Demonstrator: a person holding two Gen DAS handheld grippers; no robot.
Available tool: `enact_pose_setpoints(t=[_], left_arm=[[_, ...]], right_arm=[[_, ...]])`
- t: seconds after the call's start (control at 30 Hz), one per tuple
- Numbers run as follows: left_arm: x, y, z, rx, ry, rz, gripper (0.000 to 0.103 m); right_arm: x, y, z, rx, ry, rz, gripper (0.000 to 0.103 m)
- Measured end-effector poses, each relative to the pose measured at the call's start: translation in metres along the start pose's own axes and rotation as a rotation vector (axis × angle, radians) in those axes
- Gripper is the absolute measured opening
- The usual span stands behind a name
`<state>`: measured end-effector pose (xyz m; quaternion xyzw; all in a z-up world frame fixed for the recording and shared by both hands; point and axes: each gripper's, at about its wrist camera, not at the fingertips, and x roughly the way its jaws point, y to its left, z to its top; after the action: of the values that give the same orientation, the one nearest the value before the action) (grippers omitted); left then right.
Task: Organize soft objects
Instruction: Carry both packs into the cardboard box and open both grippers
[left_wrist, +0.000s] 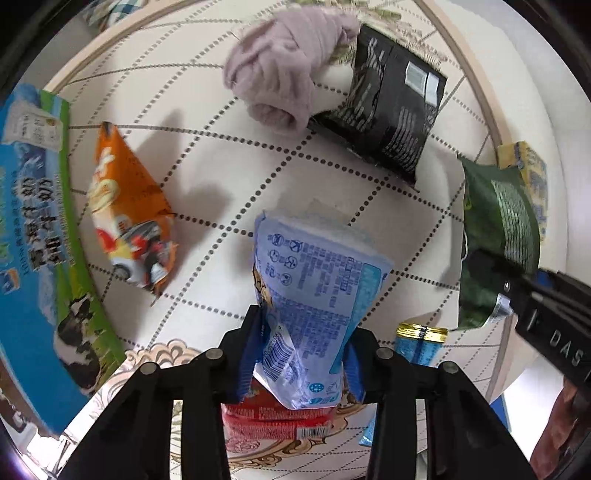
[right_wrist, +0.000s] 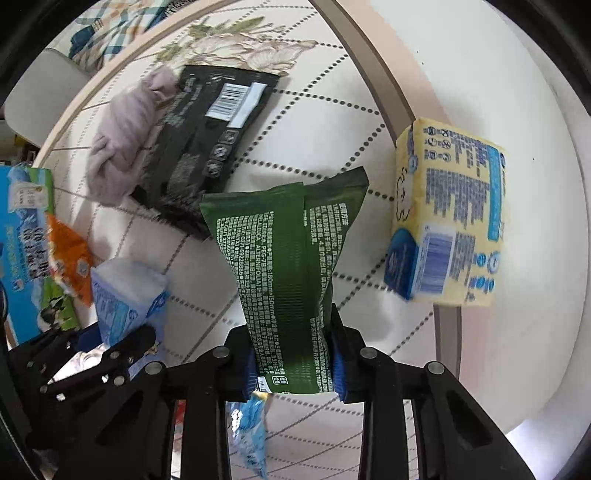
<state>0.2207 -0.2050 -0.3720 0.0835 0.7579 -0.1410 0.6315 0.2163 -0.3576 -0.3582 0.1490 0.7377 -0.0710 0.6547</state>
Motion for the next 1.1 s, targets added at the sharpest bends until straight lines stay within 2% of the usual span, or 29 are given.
enact_pose_setpoints(t=[0.17,0.27,0.4,0.5,0.6,0.63,0.67,0.8,0.93,1.1], left_arm=[[-0.043,0.012,-0.022,-0.024,-0.057,-0.024,0.037],[-0.082,0.027,-0.038,-0.060,-0.100,-0.059,0.037],[-0.152,0.061,-0.078,-0.121,-0.192,-0.115,0.037],[-0.192,0.086,-0.082,-0.158,-0.259,-0.136,0.037],[-0.230,0.119,-0.100,-0.203,-0.322,-0.126,0.037],[-0.227,0.124,-0.091,-0.215,-0.335,-0.124,0.037],[-0.239,0.142,-0.098,-0.238,-0.353,-0.121,0.037],[-0.244,0.197,-0.110,-0.318,-0.375,-0.105,0.037],[-0.239,0.249,-0.105,-0.376,-0.370,-0.096,0.037],[-0.223,0.314,-0.086,-0.410,-0.331,-0.111,0.037]], right_arm=[[-0.021,0.012,-0.010,-0.011,-0.033,0.031,0.032],[-0.053,0.031,-0.024,-0.030,-0.060,0.061,0.032],[-0.080,0.048,-0.041,-0.072,-0.104,0.105,0.032],[-0.111,0.062,-0.060,-0.120,-0.144,0.150,0.032],[-0.140,0.098,-0.077,-0.181,-0.177,0.200,0.032],[-0.150,0.109,-0.085,-0.200,-0.184,0.218,0.032],[-0.157,0.127,-0.089,-0.222,-0.190,0.239,0.032],[-0.170,0.196,-0.102,-0.289,-0.188,0.304,0.032],[-0.157,0.259,-0.100,-0.318,-0.160,0.325,0.032],[-0.124,0.328,-0.085,-0.314,-0.118,0.299,0.032]])
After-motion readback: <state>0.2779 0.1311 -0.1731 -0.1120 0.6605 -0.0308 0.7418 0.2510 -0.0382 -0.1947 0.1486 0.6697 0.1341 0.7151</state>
